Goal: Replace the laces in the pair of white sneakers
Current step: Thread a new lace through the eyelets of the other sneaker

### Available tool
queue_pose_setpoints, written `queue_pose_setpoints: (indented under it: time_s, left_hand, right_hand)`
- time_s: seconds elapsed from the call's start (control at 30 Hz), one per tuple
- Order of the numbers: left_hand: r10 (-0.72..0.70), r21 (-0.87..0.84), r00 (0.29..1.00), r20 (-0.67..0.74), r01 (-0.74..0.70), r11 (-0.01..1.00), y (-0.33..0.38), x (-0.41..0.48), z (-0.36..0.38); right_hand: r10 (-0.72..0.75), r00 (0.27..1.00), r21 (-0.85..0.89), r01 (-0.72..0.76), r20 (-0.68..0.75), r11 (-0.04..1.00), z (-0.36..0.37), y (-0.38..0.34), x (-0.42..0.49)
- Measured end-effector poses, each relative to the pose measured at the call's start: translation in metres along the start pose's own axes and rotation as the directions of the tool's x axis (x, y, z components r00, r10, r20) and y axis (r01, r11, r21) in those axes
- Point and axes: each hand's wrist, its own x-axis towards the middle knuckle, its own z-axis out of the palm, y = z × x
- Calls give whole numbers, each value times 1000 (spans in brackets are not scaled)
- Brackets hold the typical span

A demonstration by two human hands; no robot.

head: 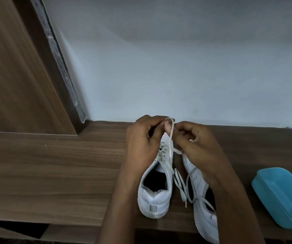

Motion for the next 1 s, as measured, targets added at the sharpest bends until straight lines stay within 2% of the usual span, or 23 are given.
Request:
queue_pose_setpoints:
  time_s: [0.07, 0.2, 0.27, 0.33, 0.4, 0.53, 0.6, 0.67, 0.77, 0.8, 0.87, 0.93, 1.0]
  left_hand:
    - [86, 121, 995, -51, -79, 989, -3, 2, 1]
    - [161, 171, 985, -66, -148, 974, -10, 3, 2]
    - [165, 164, 984, -66, -153, 975, -12, 3, 3]
    - [161, 181, 986, -47, -150, 972, -15, 3, 5]
    - [160, 206, 987, -6, -155, 966, -19, 3, 7]
    - [155, 166, 985, 73, -166, 972, -22, 0, 11]
    - [86, 123, 994, 66, -94, 988, -23, 0, 9]
    - [-28, 137, 1000, -6, 28, 990, -30, 0, 4]
    - [-295, 275, 950, -97, 311, 910, -50, -4, -9]
    - [-400, 318, 913, -81, 404, 858, -56, -7, -11]
    - [-530, 351, 847, 30, 488, 799, -66, -12, -13]
    - [-550, 309, 820, 159, 487, 817, -70, -14, -11]
    - [-505, 292, 820, 271, 429, 855, -70, -15, -6]
  right_hand:
    - [98, 987, 139, -115, 126, 983, 0, -1, 0]
    - [118, 989, 266, -139, 90, 954, -4, 8, 0]
    - [101, 994, 358, -108, 39, 928, -3, 8, 2]
    - [49, 997, 434, -18, -60, 901, -1, 7, 3]
    - [-25, 992, 456, 79, -125, 887, -1, 6, 5]
    - [-74, 982, 465, 147, -172, 873, -1, 8, 7]
    - [-78, 967, 400, 173, -243, 900, 1, 12, 8]
    - [-62, 939, 331, 181, -339, 926, 2, 17, 11]
    - [-14, 915, 442, 207, -402, 873, -6, 17, 12]
    - [-20, 907, 467, 235, -420, 853, -11, 15, 11]
    - [-79, 870, 375, 290, -487, 881, -23, 7, 6]
    - [-180, 829, 217, 338, -530, 916, -29, 3, 4]
    - [-236, 853, 132, 331, -465, 935, -26, 5, 5]
